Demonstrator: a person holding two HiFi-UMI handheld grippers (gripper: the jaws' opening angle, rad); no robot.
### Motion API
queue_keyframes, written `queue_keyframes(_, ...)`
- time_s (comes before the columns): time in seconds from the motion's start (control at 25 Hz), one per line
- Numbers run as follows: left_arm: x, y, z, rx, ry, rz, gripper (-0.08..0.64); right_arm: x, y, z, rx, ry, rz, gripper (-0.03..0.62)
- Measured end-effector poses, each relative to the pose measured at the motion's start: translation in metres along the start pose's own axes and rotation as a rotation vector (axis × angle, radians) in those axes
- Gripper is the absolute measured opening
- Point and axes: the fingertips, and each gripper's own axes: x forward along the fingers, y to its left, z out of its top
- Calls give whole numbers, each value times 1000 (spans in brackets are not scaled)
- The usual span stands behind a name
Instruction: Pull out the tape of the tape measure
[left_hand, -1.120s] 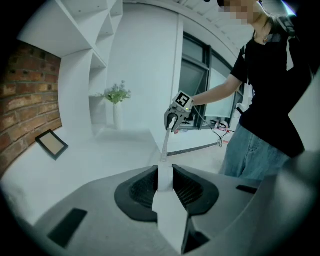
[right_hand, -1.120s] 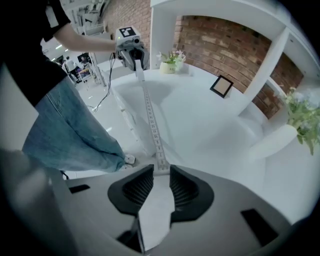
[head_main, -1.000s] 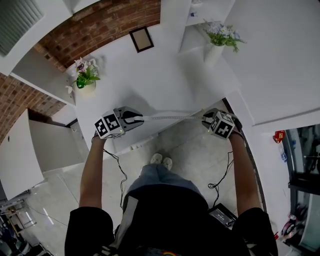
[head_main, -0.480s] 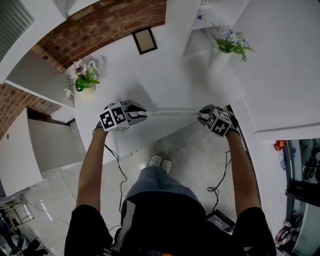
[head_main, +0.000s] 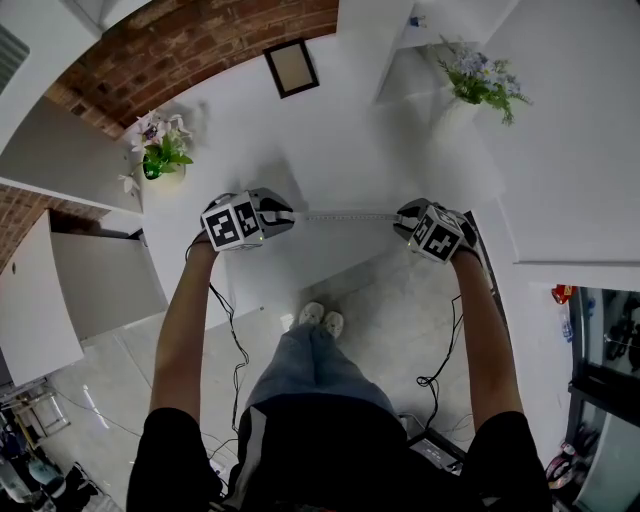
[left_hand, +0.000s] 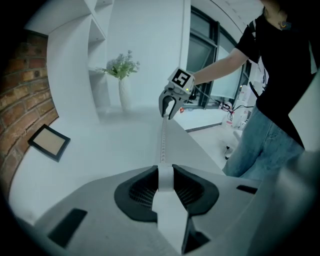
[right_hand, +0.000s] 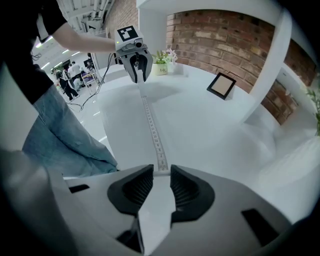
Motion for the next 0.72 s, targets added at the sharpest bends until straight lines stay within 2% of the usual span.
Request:
queue_keyframes(0.24,9,4,-1,6,24,-7,89,9,-4,0,55,-3,20,114)
queue_keyframes(0.36,12,8,1,7,23,-2,89,11,-3,-1,77,-9,31,173)
queue_keyframes(0.52,13,14,2,-18,-1,13,93,10,-5,1,120,-42,13,187)
queue_keyframes(0.72,15,15,1,-25,-15,10,168,9,-3,1,133,-42,7,189)
